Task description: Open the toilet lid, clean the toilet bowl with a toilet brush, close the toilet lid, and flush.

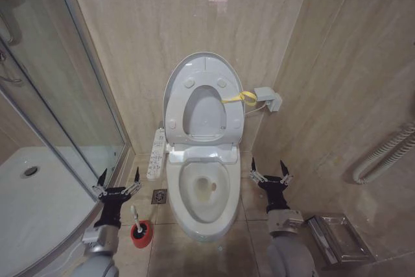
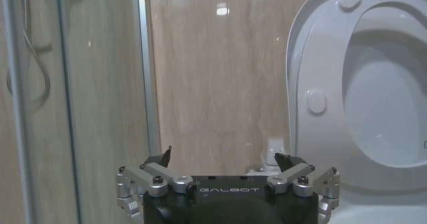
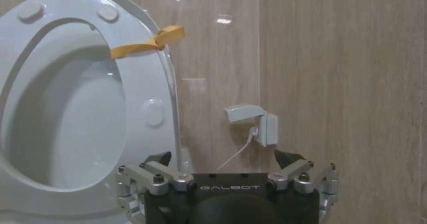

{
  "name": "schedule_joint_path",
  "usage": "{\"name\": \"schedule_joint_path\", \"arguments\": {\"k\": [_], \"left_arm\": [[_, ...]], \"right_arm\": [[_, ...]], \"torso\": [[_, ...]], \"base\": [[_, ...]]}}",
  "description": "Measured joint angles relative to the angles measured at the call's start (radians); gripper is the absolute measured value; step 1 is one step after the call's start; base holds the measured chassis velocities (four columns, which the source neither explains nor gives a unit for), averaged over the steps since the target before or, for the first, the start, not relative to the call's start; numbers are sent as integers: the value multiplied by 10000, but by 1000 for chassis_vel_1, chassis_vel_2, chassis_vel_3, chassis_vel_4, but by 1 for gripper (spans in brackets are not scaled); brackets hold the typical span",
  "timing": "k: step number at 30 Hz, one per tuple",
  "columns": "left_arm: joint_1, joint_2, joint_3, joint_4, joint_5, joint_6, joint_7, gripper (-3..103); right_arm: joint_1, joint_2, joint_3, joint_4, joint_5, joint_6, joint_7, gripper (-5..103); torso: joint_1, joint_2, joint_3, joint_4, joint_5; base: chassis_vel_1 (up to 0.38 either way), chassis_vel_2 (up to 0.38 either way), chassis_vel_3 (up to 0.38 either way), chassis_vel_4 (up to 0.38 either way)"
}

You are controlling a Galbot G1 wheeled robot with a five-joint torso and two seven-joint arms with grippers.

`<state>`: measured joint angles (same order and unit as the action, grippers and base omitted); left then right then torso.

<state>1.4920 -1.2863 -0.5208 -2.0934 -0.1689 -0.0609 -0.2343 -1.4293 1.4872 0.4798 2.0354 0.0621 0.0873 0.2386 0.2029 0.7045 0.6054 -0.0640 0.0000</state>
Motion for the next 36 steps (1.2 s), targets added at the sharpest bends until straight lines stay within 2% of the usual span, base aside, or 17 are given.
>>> {"name": "schedule_joint_path", "arguments": {"k": [1,2,4,7,8,10,12,14,16,17,18,20,25,28,36], "left_arm": [[-153,-62,104,-125,-140,432,-78,100],[-153,-62,104,-125,-140,432,-78,100],[-425,-171,267,-346,-330,1145,-196,100],[-689,-222,280,-611,-185,1242,-188,100],[-686,-224,268,-603,-102,1104,-167,100],[-685,-219,245,-591,-61,947,-138,100],[-629,-139,137,-594,-29,435,83,100],[-617,-116,108,-611,-28,348,135,100],[-510,104,-150,-831,-16,-514,594,100],[-446,146,-199,-865,-6,-803,730,100],[-446,146,-199,-865,-6,-803,730,100],[-136,166,-228,-760,86,-1601,943,100],[381,-195,108,26,414,-1981,106,100],[589,-402,323,160,581,-2140,-104,100],[554,-519,371,70,830,-2168,-103,100]], "right_arm": [[1,0,0,0,0,0,0,100],[1,0,0,0,0,0,0,100],[1,0,0,0,0,0,0,100],[1,0,-1,0,0,0,0,100],[1,-1,0,0,0,0,0,100],[1,0,0,0,-1,0,1,100],[1,0,0,0,0,0,0,100],[1,-1,-1,0,-1,0,0,100],[2,0,-1,0,0,0,0,100],[1,0,0,0,-1,0,0,100],[1,0,0,0,-1,0,0,100],[2,0,-1,0,0,0,0,100],[1,0,-1,0,0,0,0,100],[1,0,-1,0,0,0,0,100],[1,0,-1,0,-1,0,0,100]], "torso": [[0,0,0,-1,0],[0,0,0,-1,0],[0,0,0,0,0],[-1,1,-2,-7,7],[0,0,0,1,0],[2,0,0,-2,-1],[0,0,0,2,0],[0,0,-1,1,0],[0,0,-1,0,2],[0,0,-1,-2,1],[0,0,-1,-2,1],[0,0,-1,-1,3],[0,0,0,2,-2],[0,0,0,1,-1],[-1,1,0,-1,0]], "base": [[0,0,0,0],[0,0,0,0],[0,0,0,0],[0,0,0,0],[0,0,0,0],[0,0,0,0],[0,0,0,0],[0,0,0,0],[0,0,0,0],[0,0,0,0],[0,0,0,0],[0,0,0,0],[0,0,0,0],[0,0,0,0],[0,0,0,0]]}}
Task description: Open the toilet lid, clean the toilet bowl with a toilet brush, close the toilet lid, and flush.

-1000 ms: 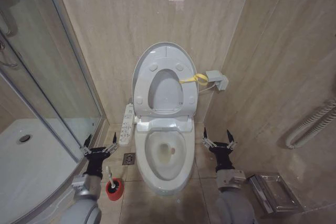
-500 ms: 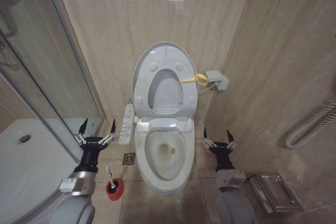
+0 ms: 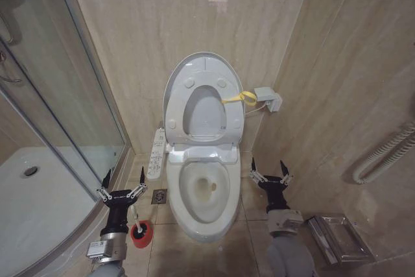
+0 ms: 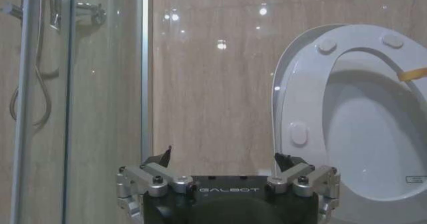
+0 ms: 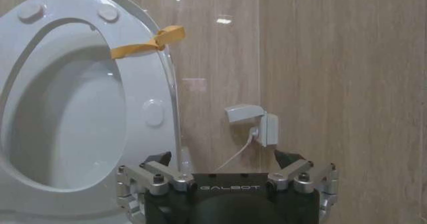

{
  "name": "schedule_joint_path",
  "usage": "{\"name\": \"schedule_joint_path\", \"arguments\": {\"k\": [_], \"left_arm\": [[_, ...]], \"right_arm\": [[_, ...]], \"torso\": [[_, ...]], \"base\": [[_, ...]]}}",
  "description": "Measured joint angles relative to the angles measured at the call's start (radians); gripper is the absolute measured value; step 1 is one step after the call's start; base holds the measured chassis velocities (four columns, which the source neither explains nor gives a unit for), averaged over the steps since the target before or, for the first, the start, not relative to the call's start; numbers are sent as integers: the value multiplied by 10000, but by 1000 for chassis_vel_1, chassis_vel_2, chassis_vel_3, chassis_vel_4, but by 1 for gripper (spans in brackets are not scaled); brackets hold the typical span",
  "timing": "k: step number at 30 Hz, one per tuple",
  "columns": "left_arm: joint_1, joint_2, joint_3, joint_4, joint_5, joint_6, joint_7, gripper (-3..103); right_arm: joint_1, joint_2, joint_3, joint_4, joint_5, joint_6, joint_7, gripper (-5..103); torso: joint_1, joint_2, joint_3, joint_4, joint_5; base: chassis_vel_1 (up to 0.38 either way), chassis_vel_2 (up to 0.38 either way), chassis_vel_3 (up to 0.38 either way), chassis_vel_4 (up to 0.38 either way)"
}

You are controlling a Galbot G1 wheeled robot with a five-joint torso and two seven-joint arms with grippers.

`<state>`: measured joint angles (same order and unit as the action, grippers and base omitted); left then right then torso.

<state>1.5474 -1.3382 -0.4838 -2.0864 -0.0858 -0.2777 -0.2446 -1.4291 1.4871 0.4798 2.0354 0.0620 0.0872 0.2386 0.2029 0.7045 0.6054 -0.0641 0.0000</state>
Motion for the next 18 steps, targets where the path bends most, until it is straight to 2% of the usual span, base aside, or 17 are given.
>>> {"name": "schedule_joint_path", "arguments": {"k": [18], "left_arm": [[-330,-185,-119,366,-16,26,-77,100]], "right_arm": [[1,0,0,0,0,0,0,100]], "torso": [[7,-2,3,-1,0]], "base": [[-67,38,67,-32]]}}
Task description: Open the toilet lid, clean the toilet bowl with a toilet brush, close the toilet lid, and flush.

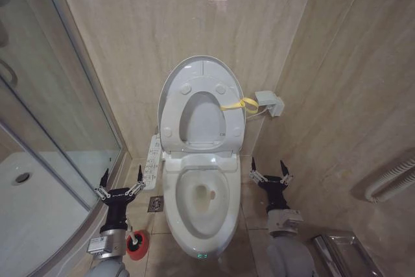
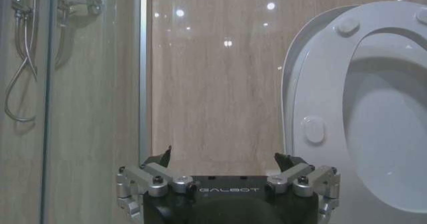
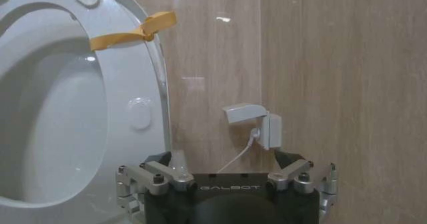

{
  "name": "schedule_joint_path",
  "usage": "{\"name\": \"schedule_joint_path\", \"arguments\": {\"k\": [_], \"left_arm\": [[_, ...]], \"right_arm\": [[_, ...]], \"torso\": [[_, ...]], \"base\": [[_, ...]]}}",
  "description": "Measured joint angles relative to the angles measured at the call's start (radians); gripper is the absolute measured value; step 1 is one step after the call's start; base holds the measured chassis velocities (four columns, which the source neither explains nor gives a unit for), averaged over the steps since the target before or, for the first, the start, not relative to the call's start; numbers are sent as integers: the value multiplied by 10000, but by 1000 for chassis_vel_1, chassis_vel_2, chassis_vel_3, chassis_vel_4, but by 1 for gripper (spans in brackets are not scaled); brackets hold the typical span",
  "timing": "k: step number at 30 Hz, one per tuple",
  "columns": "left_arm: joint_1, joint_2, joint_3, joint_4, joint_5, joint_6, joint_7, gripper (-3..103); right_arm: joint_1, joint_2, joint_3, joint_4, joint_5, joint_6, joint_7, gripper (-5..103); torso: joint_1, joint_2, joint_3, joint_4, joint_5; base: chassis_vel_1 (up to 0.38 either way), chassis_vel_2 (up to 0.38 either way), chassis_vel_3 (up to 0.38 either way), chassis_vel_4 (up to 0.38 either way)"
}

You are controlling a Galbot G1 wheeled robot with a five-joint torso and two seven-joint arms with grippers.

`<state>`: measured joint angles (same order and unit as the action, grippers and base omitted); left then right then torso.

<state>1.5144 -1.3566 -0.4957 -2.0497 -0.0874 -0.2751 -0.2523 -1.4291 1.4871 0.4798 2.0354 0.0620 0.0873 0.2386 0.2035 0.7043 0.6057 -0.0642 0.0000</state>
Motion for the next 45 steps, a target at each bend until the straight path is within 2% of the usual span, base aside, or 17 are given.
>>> {"name": "schedule_joint_path", "arguments": {"k": [9,14,20,22,27,31,32,34,35,40,45], "left_arm": [[7,-23,50,217,9,-103,-13,100],[237,3,59,454,120,-237,-358,100],[615,-101,33,1202,424,-878,-733,100],[722,-147,112,1799,603,-1280,-838,100],[602,-220,165,2874,713,-1742,-831,100],[163,-166,304,4527,550,-2263,-694,103],[163,-166,304,4527,550,-2263,-694,103],[-178,-197,340,5422,559,-2671,-604,103],[-276,-209,348,5700,562,-2756,-603,99],[-638,-235,400,6833,587,-2964,-587,99],[-1007,-205,562,7523,72,-2889,-270,99]], "right_arm": [[-4,0,0,1,0,0,0,100],[0,0,0,0,0,0,0,100],[2,0,0,0,0,0,0,100],[-1,0,0,0,0,0,0,100],[-3,0,0,0,0,0,0,100],[-2,1,0,0,0,0,0,100],[-2,1,0,0,0,0,0,100],[-1,0,0,0,0,0,0,100],[-1,0,-1,0,0,0,0,100],[-1,0,0,0,0,0,0,100],[-2,0,0,0,0,0,0,100]], "torso": [[-11,4,-4,3,1],[-5,2,-2,1,0],[-1,1,-1,6,-2],[-7,2,-3,2,0],[-9,3,-4,2,0],[-8,2,-3,3,0],[-8,2,-3,3,0],[-6,2,-3,1,0],[-6,2,-3,0,-1],[-6,2,-3,3,-1],[-6,2,-3,3,-1]], "base": [[0,0,3,-2],[-96,72,100,-80],[-33,49,33,-39],[0,0,0,0],[6,-10,-10,3],[0,0,0,0],[0,0,0,0],[0,0,0,0],[0,0,0,0],[0,0,0,0],[0,0,0,0]]}}
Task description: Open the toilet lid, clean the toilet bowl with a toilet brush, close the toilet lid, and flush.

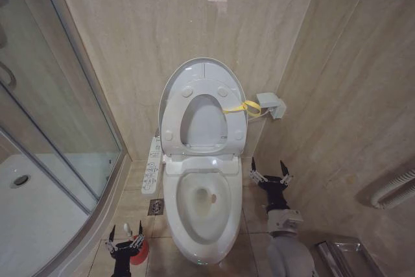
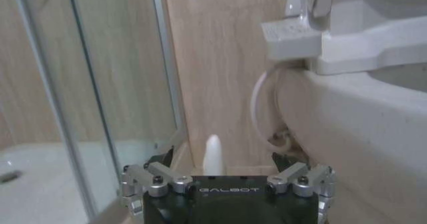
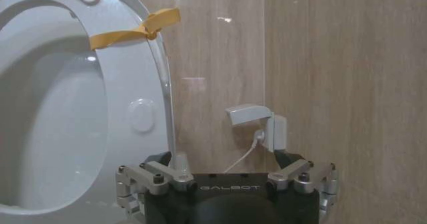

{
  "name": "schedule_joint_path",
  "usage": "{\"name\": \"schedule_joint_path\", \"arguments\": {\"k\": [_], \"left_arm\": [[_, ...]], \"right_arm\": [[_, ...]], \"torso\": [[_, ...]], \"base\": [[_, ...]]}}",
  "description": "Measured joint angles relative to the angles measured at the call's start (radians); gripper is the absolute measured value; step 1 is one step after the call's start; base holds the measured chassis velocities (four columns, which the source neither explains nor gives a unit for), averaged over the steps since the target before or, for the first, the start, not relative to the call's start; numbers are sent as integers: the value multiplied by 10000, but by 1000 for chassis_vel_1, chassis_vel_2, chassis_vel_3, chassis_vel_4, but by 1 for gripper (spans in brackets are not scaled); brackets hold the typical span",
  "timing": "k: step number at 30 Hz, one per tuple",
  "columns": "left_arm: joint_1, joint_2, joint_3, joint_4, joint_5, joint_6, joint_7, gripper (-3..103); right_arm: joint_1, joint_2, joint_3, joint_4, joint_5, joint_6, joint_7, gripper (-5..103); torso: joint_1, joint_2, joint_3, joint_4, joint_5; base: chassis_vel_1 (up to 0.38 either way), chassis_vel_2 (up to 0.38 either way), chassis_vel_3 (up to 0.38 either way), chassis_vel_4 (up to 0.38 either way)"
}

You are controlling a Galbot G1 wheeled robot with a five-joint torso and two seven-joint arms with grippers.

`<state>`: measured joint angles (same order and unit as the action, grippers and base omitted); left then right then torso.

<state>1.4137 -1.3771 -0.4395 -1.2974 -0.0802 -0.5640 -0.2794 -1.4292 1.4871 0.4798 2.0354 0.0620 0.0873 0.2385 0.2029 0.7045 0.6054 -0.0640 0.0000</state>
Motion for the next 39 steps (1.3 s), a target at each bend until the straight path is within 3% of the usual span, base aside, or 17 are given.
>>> {"name": "schedule_joint_path", "arguments": {"k": [11,20,21,27,28,37,38,39], "left_arm": [[-767,165,211,1018,-777,499,817,99],[-1091,173,152,1697,-793,349,1145,99],[-1118,165,138,1763,-793,318,1202,92],[-1198,179,-18,2058,-757,-19,1650,92],[-1198,192,-40,2089,-753,-65,1690,64],[-1026,205,-115,1824,-724,-255,1755,64],[-925,197,-114,1635,-725,-255,1734,32],[-774,191,-114,1372,-726,-253,1694,32]], "right_arm": [[0,0,0,0,0,0,0,100],[0,0,0,0,0,0,0,100],[0,0,0,0,0,0,0,100],[0,0,0,0,0,0,0,100],[0,0,0,1,0,0,0,100],[0,0,0,0,0,0,0,100],[0,0,0,0,0,0,0,100],[0,0,0,0,0,0,0,100]], "torso": [[0,0,0,0,0],[0,0,0,-1,0],[0,0,0,-1,0],[0,0,0,-1,0],[0,0,0,0,0],[0,0,0,-1,1],[0,0,0,-1,0],[0,0,0,-1,0]], "base": [[0,0,0,0],[0,0,0,0],[0,0,0,0],[0,0,0,0],[0,0,0,0],[0,0,0,0],[0,0,0,0],[0,0,0,0]]}}
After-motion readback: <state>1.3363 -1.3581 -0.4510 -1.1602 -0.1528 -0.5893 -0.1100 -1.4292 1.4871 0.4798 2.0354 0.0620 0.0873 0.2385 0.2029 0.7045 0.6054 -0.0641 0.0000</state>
